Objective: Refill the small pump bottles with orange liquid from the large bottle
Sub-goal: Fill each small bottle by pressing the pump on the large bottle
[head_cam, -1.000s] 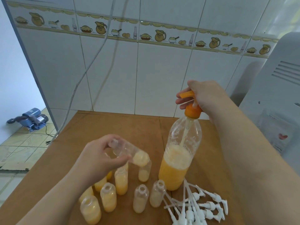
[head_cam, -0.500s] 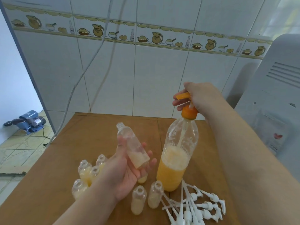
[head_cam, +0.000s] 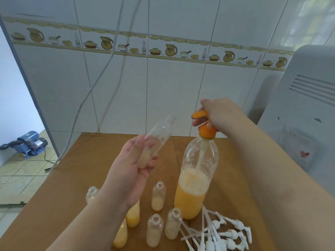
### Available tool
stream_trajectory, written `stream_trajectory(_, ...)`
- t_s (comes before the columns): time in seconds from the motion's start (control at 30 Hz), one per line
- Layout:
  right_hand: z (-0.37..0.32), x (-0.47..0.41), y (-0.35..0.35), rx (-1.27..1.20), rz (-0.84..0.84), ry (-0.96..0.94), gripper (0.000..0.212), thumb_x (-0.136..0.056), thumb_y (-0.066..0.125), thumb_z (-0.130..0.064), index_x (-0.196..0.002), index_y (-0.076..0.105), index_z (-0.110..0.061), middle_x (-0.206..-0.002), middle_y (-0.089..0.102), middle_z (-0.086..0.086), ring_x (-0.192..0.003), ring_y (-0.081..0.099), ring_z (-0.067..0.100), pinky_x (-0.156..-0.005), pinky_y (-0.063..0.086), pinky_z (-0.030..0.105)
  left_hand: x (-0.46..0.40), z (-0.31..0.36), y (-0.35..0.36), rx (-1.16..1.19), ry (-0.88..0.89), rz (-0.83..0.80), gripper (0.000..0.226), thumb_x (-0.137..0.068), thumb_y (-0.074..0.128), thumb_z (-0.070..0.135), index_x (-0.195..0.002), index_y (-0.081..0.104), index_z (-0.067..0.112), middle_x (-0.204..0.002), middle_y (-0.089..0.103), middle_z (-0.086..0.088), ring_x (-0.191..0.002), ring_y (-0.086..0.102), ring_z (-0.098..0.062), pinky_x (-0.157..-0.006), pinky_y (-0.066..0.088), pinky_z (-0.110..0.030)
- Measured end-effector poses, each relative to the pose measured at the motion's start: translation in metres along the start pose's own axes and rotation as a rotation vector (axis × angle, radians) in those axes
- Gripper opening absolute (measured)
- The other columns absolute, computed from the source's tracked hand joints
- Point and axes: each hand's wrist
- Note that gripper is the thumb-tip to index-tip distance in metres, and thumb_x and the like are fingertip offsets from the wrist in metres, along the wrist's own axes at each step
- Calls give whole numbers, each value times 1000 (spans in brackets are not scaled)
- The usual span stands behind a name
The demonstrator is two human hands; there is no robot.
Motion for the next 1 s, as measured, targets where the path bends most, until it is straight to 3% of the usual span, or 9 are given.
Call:
stream_trajectory(0.13,0,1,0,8,12,-8,31,-94,46,-28,-73,62,-11,-73,69,7,-63,65,17,-66,54,30,-3,6,17,-142,67,-35,32,-78,61,35,-101,66,14,-91,70,3,-76,53,-17,-65,47,-25)
stream_trajectory(0.27,-3,5,-1,34,11,-32,32,-95,45,-27,-71,59,-12,-69,66,5,-61,63,15,-62,53,26,-4,5,20,-162,79,-47,40,-76,62,34,-109,64,11,-90,70,5,-81,53,-19,-70,47,-27)
stream_trajectory(0.4,-7,6,1,104,-26,-37,34,-96,43,-30,-77,62,-8,-78,70,9,-70,67,21,-69,56,32,-7,8,23,-232,120,-77,34,-79,62,31,-110,64,15,-94,70,5,-81,56,-16,-68,49,-24)
stream_trajectory(0.5,-7,6,2,141,-23,-44,38,-95,42,-32,-89,67,-4,-89,72,15,-79,69,26,-75,57,37,-11,12,25,-454,284,-117,25,-83,59,34,-104,64,22,-90,67,8,-72,58,-8,-62,50,-22)
stream_trajectory(0.6,-4,5,1,88,4,-26,38,-98,40,-30,-97,66,-4,-87,71,14,-60,68,15,-58,56,19,-18,18,28,-663,464,-154,26,-84,59,38,-104,65,22,-88,65,6,-68,58,-5,-58,48,-21)
stream_trajectory(0.7,0,7,2,130,59,-23,38,-100,35,-27,-95,63,-3,-68,61,3,-33,54,2,-31,35,6,-27,24,29,-697,493,-155,26,-83,62,33,-103,68,18,-83,66,9,-68,59,-2,-58,46,-18)
stream_trajectory(0.77,3,8,4,128,68,-29,36,-100,35,-25,-90,62,-4,-67,58,3,-35,54,3,-33,36,8,-29,25,30,-711,466,-153,24,-81,63,30,-101,69,17,-80,66,7,-66,59,-1,-57,51,-21)
stream_trajectory(0.87,6,8,8,164,78,-10,36,-99,36,-29,-83,61,-9,-76,60,9,-57,54,13,-53,41,24,-30,23,31,-730,395,-131,21,-82,64,30,-99,70,19,-87,67,7,-68,60,-6,-63,55,-32)
stream_trajectory(1.0,-1,14,3,125,18,18,32,-99,38,-29,-85,60,-9,-69,61,5,-45,58,5,-46,46,13,-26,30,31,-799,430,-147,21,-82,63,34,-100,70,24,-87,68,12,-67,60,1,-63,54,-24)
Point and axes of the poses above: each hand's wrist, its own x-axis away from the middle knuckle, its own y-axis out of the palm, z = x × y
